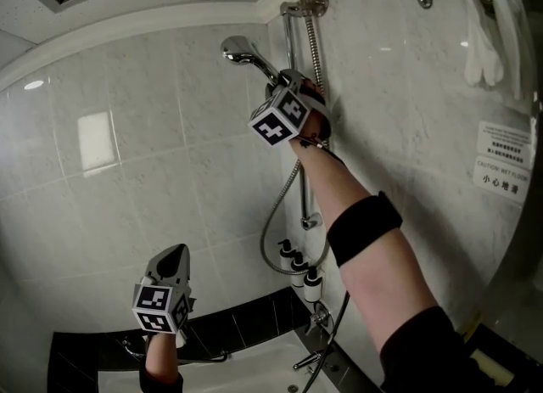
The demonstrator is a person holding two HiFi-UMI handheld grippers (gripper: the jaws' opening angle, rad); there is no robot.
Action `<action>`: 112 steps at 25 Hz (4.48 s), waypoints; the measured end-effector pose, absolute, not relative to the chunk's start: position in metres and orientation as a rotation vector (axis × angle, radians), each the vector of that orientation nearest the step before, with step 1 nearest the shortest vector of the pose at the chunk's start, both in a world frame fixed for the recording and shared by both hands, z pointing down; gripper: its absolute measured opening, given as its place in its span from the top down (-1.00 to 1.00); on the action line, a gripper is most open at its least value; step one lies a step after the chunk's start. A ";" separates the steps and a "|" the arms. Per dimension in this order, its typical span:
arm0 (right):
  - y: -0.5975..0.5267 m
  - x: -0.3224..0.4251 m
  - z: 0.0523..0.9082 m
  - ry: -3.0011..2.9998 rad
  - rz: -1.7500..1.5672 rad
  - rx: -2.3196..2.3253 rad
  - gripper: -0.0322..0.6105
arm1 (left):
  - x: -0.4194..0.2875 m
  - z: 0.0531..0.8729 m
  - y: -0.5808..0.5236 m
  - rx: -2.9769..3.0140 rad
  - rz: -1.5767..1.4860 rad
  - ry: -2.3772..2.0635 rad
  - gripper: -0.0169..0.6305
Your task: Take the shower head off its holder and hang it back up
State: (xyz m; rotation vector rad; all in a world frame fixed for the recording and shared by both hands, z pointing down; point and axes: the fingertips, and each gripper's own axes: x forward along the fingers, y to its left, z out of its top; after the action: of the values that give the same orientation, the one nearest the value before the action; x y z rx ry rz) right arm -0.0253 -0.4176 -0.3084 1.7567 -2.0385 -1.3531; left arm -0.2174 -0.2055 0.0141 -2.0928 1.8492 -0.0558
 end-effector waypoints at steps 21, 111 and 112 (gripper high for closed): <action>-0.415 -0.026 -0.316 -2.285 -1.160 1.812 0.45 | -0.239 0.037 -0.202 -2.080 -0.069 1.936 0.95; -0.210 -0.109 0.948 -1.996 0.243 0.495 0.46 | -0.306 0.815 -0.044 -2.411 -0.507 2.681 0.95; -0.214 -0.103 0.963 -1.973 0.223 0.485 0.46 | -0.303 0.828 -0.046 -2.419 -0.507 2.686 0.95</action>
State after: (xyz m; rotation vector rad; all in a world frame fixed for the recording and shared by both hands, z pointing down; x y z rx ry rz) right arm -0.1029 -0.2143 0.9631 0.4847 -1.9726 0.2227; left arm -0.3028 -0.0461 0.8284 -2.4188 2.6858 -0.5071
